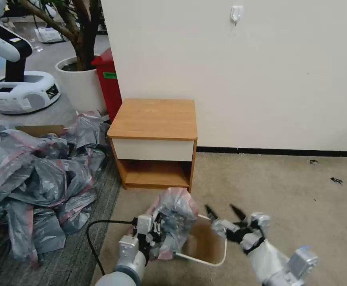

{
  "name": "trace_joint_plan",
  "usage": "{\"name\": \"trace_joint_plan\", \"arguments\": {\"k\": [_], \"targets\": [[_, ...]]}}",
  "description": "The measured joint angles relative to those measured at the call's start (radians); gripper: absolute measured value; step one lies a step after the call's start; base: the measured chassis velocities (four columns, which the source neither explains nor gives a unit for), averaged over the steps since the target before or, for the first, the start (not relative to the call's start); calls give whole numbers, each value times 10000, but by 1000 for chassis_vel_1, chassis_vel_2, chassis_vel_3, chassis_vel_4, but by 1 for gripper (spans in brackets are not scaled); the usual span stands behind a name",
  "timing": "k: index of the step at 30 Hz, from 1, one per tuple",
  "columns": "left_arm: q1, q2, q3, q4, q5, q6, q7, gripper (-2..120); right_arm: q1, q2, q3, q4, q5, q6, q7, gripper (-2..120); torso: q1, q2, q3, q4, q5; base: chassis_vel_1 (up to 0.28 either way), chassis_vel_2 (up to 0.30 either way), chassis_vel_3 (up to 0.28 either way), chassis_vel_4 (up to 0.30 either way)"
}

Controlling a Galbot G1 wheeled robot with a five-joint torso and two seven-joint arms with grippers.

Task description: Pick up the garbage bag from the table and place it over the trash can.

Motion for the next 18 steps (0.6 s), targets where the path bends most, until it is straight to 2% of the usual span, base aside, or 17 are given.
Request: {"name": "trace_joint_plan", "arguments": {"k": [9,11,13,15,18], "targets": [[192,-25,-685,-480,-196,-473,459,7,913,632,-1519,-177,1051,-501,1358,99,0,0,0,0,-1,0,0,0,0],[211,-28,-719,-499,-202,-528,506,7,999,690,-1586,-228,1112,-501,1444,99,0,0,0,-1,-1,0,0,0,0],[291,-23,-848,-590,-212,-698,705,7,1630,1048,-1775,-594,1392,-514,2135,99,0,0,0,0,0,0,0,0,0],[322,-14,-873,-653,-251,-715,760,7,1833,1150,-1793,-697,1524,-500,2339,99,0,0,0,0,1,0,0,0,0],[358,-12,-898,-758,-337,-728,844,7,2138,1269,-1780,-819,1758,-522,2466,93,0,0,0,0,0,0,0,0,0]]}}
